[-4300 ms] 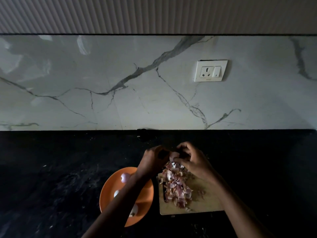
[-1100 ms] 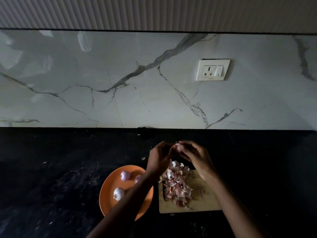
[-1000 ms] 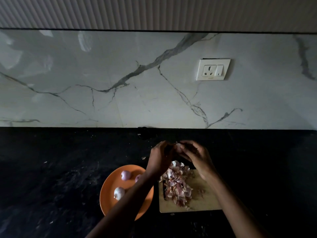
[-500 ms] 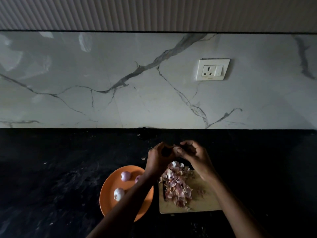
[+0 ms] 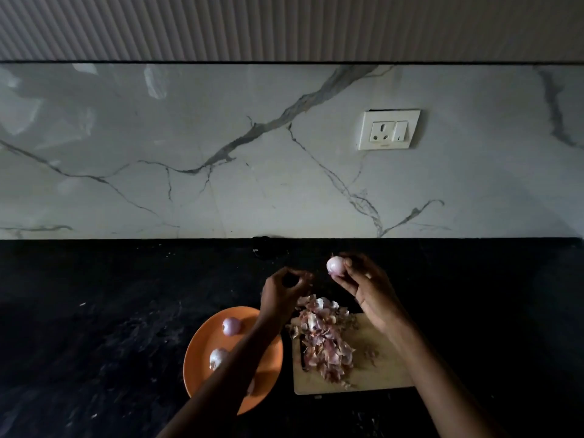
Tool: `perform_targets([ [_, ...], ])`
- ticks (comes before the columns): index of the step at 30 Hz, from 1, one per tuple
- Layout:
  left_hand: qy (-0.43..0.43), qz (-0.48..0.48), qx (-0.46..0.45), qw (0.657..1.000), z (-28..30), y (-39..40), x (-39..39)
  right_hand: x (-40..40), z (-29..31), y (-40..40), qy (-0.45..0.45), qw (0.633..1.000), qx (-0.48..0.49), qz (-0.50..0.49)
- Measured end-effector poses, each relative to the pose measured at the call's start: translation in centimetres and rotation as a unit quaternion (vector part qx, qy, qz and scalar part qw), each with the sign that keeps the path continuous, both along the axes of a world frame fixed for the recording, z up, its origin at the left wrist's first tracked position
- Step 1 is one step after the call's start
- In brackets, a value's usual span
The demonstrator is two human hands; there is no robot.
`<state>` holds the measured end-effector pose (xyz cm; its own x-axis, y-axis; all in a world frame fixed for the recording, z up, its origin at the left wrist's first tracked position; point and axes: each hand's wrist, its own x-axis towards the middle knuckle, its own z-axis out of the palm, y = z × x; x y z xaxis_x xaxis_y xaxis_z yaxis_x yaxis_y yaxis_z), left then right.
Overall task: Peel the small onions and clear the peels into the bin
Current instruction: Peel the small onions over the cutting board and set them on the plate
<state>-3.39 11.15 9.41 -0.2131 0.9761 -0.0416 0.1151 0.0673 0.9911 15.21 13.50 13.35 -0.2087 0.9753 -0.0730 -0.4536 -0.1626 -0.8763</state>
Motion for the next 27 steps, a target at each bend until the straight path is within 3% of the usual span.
perform_targets([
  [4, 0.113, -0.088, -0.022, 0.989, 0.5, 0.2, -0.2, 0.7, -0.2, 0.3, -0.069, 0.998, 0.01, 0.001],
  [7, 0.204, -0.105, 0.019, 0.973, 0.9, 0.3, 0.3, 0.3, -0.6, 0.1, -0.164, 0.986, 0.043, -0.009],
  [15, 0.069, -0.105, 0.062, 0.99, 1.0, -0.5, 1.5, 0.1, -2.0, 0.0, -0.181, 0.982, 0.054, -0.013],
  [20, 0.082, -0.077, 0.043, 0.993, 2.0, -0.8, 1.5, 0.1, -2.2, -0.1, -0.205, 0.977, 0.059, -0.005],
  [24, 0.15, -0.03, 0.045, 0.987, 1.9, -0.8, 1.6, -0.3, -2.0, -0.3, -0.279, 0.956, 0.093, -0.003],
  [27, 0.176, -0.015, 0.043, 0.983, 1.9, -0.7, 1.5, -0.8, -1.9, -0.6, -0.287, 0.954, 0.089, -0.002],
])
